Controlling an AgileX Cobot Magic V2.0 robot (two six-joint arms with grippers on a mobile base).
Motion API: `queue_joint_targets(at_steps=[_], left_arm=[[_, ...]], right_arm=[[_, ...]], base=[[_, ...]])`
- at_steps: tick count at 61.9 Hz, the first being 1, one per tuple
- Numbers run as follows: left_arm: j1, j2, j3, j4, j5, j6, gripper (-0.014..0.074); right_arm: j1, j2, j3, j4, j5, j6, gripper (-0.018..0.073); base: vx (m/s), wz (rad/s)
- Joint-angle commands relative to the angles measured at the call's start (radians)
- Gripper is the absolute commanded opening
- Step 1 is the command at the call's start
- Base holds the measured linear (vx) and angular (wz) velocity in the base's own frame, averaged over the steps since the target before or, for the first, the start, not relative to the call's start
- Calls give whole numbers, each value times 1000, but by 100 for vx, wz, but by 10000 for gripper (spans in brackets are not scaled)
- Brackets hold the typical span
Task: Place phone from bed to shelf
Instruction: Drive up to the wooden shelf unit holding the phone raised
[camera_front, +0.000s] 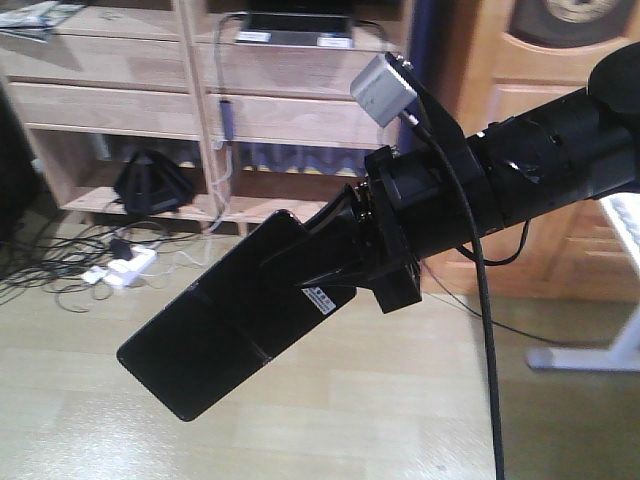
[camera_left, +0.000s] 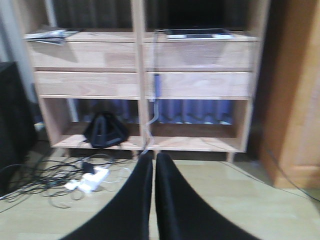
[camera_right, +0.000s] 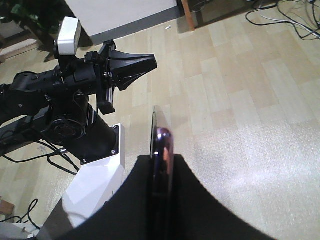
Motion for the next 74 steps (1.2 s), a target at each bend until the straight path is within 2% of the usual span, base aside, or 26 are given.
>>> queue_joint_targets(at_steps=[1,32,74], left_arm=[[-3,-6,1,-6,-75,-4,1],[-4,-6,1,-6,-75,-4,1],[-4,-6,1,-6,-75,-4,1]], right_arm=[[-2,-40,-28,87,71,-10,-4],[-2,-40,-28,87,71,-10,-4],[-2,-40,-28,87,71,-10,-4]], base=[[26,37],[28,30],[30,13]])
